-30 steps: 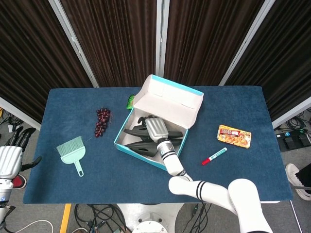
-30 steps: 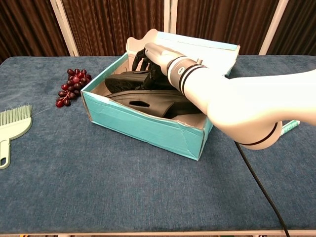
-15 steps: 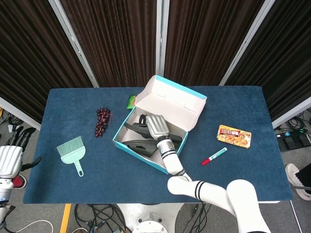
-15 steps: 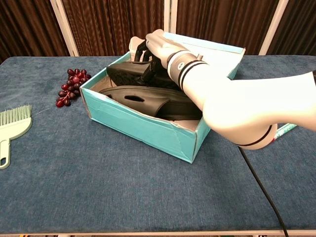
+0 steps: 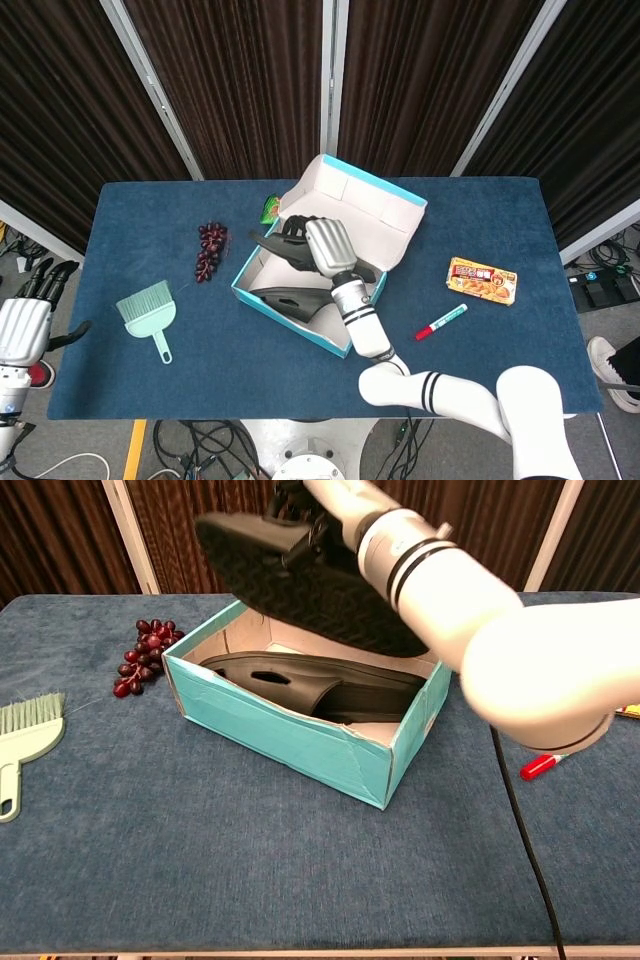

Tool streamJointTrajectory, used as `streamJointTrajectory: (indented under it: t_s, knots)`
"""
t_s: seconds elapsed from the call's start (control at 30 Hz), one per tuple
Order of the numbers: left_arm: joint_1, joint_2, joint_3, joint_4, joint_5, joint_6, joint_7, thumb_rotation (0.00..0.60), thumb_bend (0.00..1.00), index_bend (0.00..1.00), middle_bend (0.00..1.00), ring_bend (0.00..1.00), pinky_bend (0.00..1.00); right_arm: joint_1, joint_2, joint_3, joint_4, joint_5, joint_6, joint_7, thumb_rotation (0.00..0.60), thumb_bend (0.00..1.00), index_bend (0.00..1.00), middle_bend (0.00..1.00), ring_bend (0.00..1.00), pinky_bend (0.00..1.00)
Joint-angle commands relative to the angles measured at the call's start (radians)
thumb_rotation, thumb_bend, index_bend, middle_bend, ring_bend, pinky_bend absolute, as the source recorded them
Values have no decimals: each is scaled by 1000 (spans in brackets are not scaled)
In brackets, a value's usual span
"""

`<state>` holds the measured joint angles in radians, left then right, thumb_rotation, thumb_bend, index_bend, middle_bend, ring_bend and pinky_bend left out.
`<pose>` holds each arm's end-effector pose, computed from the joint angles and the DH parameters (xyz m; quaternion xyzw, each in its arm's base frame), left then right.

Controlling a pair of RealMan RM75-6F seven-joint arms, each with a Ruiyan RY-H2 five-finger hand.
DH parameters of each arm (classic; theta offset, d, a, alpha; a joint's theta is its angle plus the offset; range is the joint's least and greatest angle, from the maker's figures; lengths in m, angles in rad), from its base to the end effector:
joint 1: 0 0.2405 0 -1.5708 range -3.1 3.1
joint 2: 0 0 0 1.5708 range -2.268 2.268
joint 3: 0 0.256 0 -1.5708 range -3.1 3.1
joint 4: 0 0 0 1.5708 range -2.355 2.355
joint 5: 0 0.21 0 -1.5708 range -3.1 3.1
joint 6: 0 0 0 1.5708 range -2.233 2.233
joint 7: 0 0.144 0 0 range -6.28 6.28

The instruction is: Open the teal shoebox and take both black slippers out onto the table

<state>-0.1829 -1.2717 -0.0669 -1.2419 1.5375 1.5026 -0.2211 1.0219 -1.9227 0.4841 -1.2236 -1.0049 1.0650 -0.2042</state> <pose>-0.3399 0.2226 0.1505 -0.6063 -0.3439 -0.4348 0.5701 0.0018 -0.3916 -0.0555 0.6066 -0.4451 0.5573 0.3511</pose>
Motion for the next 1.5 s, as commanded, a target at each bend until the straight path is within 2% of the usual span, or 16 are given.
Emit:
streamJointTrajectory:
  t_s: [0.03, 0.17, 0.33, 0.67, 0.87, 1.13, 1.5]
  knots:
    - [-3, 3, 0, -12, 4, 1, 11, 600, 188, 93, 120, 31, 283, -65, 101, -7, -142, -62, 79, -4, 600, 312, 686, 615, 467, 539]
    - [-7, 3, 2, -29, 10, -2, 29, 600, 188, 92, 120, 31, 283, -135, 209, -46, -257, -109, 143, -62, 600, 313, 685, 615, 468, 539]
    - [-12, 0, 4, -40, 14, -6, 43, 600, 188, 93, 120, 31, 283, -223, 321, -103, -336, -157, 208, -105, 600, 313, 685, 615, 468, 539]
    - [-17, 2, 10, -56, 19, -15, 67, 600, 188, 92, 120, 31, 283, -402, 478, -255, -385, -256, 317, -135, 600, 312, 685, 615, 468, 539]
    - [-22, 0, 15, -69, 26, -19, 83, 600, 188, 92, 120, 31, 283, -446, 496, -294, -337, -247, 293, -119, 600, 309, 685, 615, 468, 539]
    - [-22, -3, 22, -74, 25, -28, 94, 600, 188, 92, 120, 32, 283, -472, 467, -340, -247, -237, 240, -142, 600, 308, 685, 615, 468, 539]
    - [-20, -10, 25, -60, 20, -31, 84, 600, 189, 93, 120, 31, 283, -486, 420, -347, -143, -197, 181, -197, 600, 307, 685, 615, 468, 539]
